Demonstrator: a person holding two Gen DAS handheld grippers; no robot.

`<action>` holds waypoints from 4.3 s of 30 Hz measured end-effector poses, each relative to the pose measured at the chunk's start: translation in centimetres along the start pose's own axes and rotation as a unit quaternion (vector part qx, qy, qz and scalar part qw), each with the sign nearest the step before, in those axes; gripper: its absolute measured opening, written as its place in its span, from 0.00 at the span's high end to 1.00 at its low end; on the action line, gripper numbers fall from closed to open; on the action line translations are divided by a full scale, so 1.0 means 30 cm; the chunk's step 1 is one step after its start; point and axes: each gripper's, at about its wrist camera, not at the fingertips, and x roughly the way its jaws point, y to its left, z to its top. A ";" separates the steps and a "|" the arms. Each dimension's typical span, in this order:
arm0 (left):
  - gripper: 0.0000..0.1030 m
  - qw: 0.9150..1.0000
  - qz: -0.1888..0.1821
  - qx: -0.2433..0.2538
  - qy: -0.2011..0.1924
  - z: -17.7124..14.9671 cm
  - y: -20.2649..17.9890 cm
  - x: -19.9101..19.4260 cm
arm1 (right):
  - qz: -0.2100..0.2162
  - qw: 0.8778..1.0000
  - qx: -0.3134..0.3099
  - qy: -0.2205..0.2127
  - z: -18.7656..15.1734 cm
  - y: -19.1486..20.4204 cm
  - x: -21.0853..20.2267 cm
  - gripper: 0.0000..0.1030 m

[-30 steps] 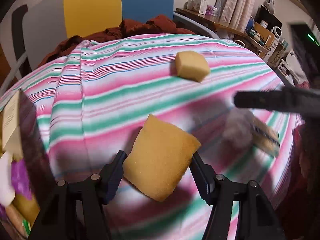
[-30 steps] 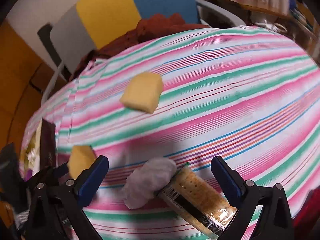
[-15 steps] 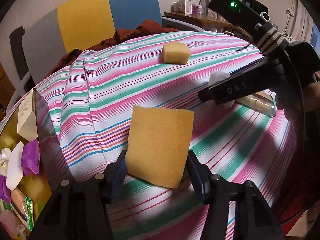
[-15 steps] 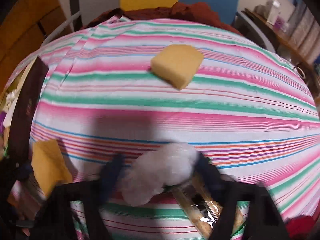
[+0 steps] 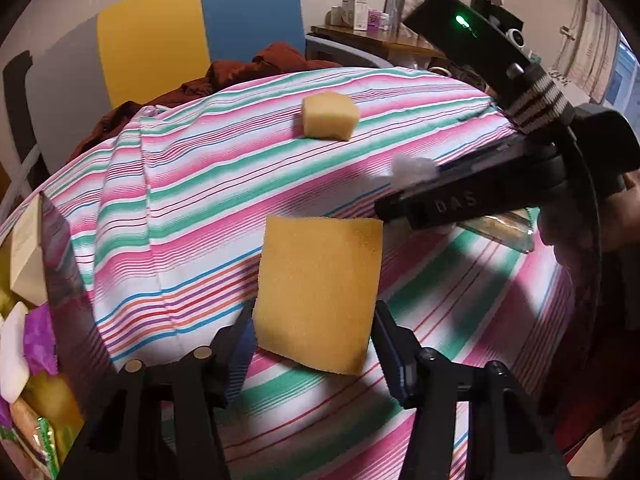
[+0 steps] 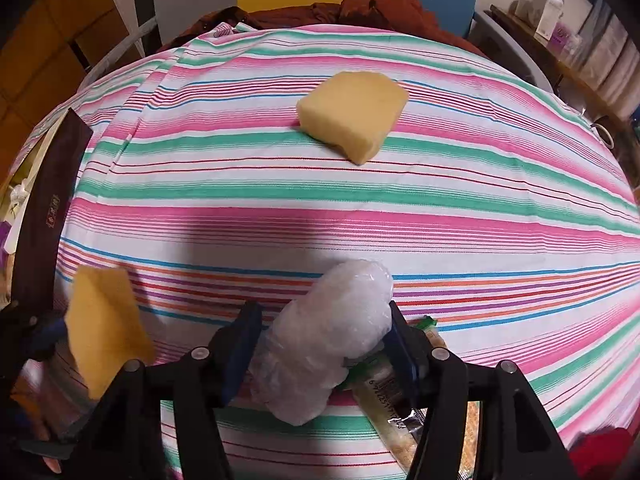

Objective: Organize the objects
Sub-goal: 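Grasp the plastic-wrapped white ball with the right tool while the left tool holds the sponge, then carry the yellow sponge and wrapped ball to the gold tray and release both, then move both tools back from the tray to the item pile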

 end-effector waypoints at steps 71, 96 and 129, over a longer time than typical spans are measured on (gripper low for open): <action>0.39 0.925 0.189 -0.310 -0.111 -0.353 0.714 -0.588 | 0.183 0.965 -0.129 -0.135 0.001 0.910 -0.278 0.58; 0.21 0.916 0.217 -0.313 -0.127 -0.379 0.712 -0.683 | 0.134 0.972 -0.112 -0.159 -0.056 0.879 -0.312 0.00; 0.21 0.977 0.085 -0.149 -0.129 -0.093 0.330 -0.554 | -0.021 0.992 0.059 -0.112 -0.132 0.134 -0.312 0.00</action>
